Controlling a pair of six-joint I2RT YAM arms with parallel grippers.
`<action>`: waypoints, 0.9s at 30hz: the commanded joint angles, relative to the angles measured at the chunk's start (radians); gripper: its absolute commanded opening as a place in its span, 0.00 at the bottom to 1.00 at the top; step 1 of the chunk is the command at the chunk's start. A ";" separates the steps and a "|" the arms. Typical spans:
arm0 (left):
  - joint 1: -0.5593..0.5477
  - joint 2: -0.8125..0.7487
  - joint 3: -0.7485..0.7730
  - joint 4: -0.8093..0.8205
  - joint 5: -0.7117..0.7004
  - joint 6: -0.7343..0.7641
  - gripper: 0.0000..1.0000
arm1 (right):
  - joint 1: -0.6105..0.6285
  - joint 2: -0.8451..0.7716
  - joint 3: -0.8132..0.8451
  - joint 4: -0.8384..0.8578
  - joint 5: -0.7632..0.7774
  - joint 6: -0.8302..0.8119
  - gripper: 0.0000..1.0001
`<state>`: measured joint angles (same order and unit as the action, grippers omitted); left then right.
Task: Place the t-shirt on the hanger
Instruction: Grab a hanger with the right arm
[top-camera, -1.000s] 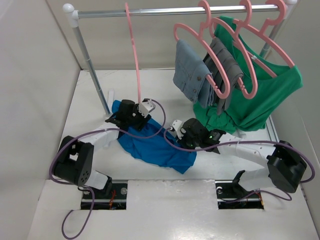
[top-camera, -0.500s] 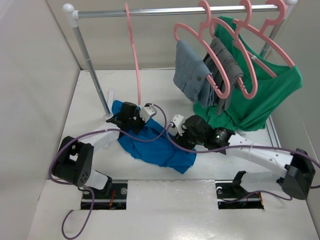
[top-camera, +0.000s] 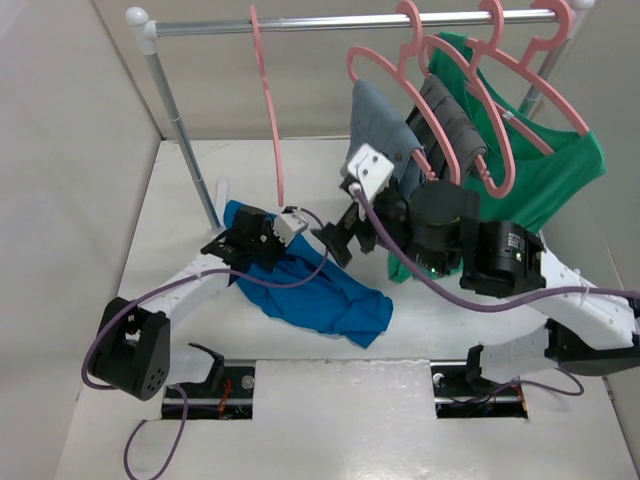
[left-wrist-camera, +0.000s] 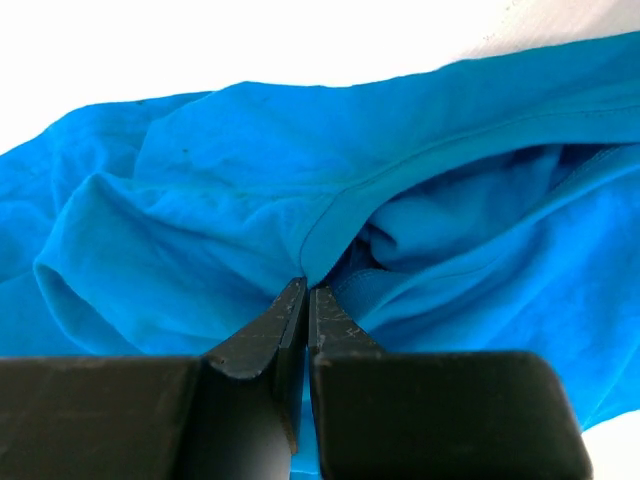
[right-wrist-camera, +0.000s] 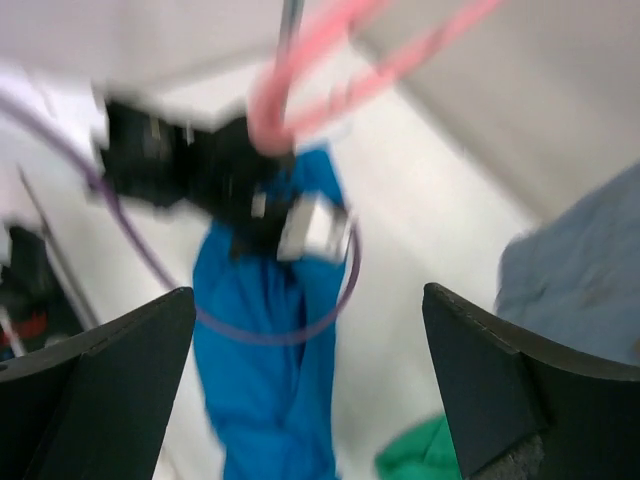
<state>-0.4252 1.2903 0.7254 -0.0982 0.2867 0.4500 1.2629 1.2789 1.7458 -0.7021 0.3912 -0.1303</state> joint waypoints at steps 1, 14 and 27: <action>-0.001 -0.055 -0.033 0.021 -0.001 -0.024 0.00 | 0.033 0.114 0.243 0.033 0.135 -0.110 1.00; -0.001 -0.106 -0.089 0.075 -0.034 -0.007 0.00 | 0.020 0.597 0.726 0.526 0.393 -0.367 1.00; -0.001 -0.115 -0.119 0.114 -0.066 0.038 0.00 | -0.036 0.648 0.658 0.526 0.465 -0.376 0.94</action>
<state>-0.4255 1.2057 0.6151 -0.0154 0.2295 0.4778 1.2282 1.9709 2.4195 -0.2417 0.8291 -0.4946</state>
